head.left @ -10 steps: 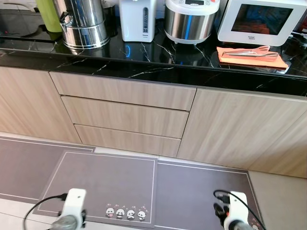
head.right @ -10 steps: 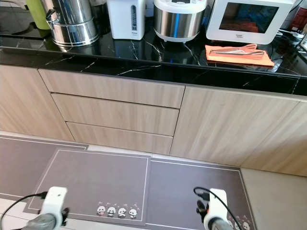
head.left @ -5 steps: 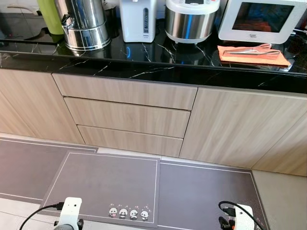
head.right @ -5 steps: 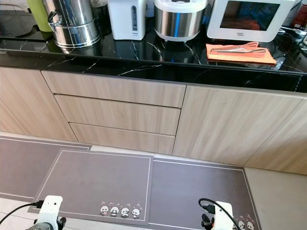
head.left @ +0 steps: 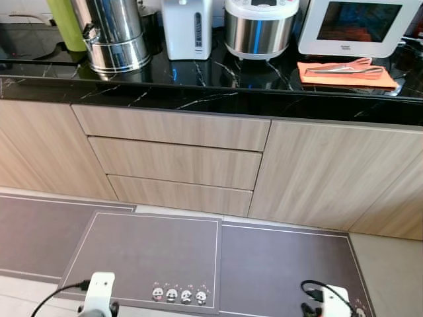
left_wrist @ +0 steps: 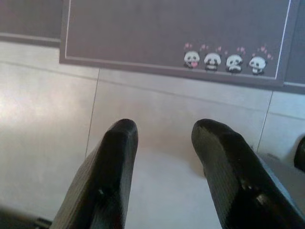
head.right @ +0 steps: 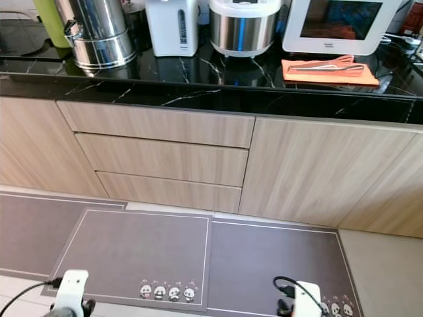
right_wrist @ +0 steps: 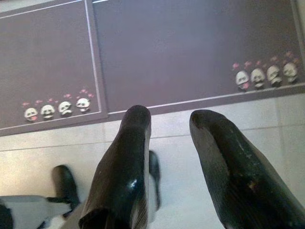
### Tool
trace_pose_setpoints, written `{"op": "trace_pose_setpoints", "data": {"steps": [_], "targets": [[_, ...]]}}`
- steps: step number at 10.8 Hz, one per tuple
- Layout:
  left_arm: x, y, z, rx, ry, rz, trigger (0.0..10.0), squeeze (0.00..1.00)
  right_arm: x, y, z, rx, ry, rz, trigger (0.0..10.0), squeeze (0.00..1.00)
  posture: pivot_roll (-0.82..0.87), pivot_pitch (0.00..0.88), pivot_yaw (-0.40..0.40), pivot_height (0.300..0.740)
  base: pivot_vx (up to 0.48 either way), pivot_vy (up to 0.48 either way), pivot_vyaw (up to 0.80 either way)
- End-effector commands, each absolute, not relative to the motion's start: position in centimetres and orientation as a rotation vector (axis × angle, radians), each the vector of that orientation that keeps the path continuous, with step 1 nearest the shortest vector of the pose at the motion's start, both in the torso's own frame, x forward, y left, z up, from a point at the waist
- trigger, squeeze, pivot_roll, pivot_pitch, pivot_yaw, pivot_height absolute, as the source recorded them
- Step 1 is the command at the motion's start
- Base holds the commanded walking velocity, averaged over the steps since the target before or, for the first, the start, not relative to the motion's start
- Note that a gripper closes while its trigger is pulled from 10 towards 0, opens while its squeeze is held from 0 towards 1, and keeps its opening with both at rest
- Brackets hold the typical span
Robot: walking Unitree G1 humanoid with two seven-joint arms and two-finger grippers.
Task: Kitchen organization
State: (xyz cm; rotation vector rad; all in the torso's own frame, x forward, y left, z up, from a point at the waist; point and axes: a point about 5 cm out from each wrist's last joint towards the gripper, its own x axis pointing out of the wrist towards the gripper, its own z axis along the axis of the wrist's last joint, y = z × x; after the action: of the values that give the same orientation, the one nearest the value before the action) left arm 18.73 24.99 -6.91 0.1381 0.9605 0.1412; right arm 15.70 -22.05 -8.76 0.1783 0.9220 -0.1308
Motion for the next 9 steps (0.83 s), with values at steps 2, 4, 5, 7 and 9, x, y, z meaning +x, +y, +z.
{"op": "trace_pose_setpoints", "data": {"steps": [2, 4, 5, 7, 9], "targets": [[17.6, 25.8, -7.2, 0.125, 0.99, 0.182, 10.0, 0.0, 15.9, -21.2, -8.9, 0.181, 0.934, -0.115, 10.0, 0.0, -0.06, 0.0, 0.016, 0.74, 0.0, 0.0, 0.0], [17.1, 25.8, -7.4, 0.119, 1.001, 0.189, 10.0, 0.0, 16.2, -20.9, -8.8, 0.173, 0.931, -0.099, 10.0, 0.0, -0.05, 0.0, -0.001, 0.74, 0.0, 0.0, 0.0], [16.6, 25.7, -7.7, 0.111, 1.013, 0.197, 10.0, 0.0, 16.7, -20.5, -8.7, 0.163, 0.927, -0.081, 10.0, 0.0, -0.04, 0.0, -0.007, 0.74, 0.0, 0.0, 0.0], [16.4, 25.1, -8.0, 0.107, 1.017, 0.178, 10.0, 0.0, 17.4, -20.0, -8.5, 0.155, 0.919, -0.072, 10.0, 0.0, -0.04, 0.0, -0.011, 0.74, 0.0, 0.0, 0.0], [16.4, 25.1, -8.0, 0.104, 1.016, 0.177, 10.0, 0.0, 17.5, -19.9, -8.5, 0.155, 0.918, -0.071, 10.0, 0.0, -0.04, 0.0, -0.011, 0.74, 0.0, 0.0, 0.0]]}}
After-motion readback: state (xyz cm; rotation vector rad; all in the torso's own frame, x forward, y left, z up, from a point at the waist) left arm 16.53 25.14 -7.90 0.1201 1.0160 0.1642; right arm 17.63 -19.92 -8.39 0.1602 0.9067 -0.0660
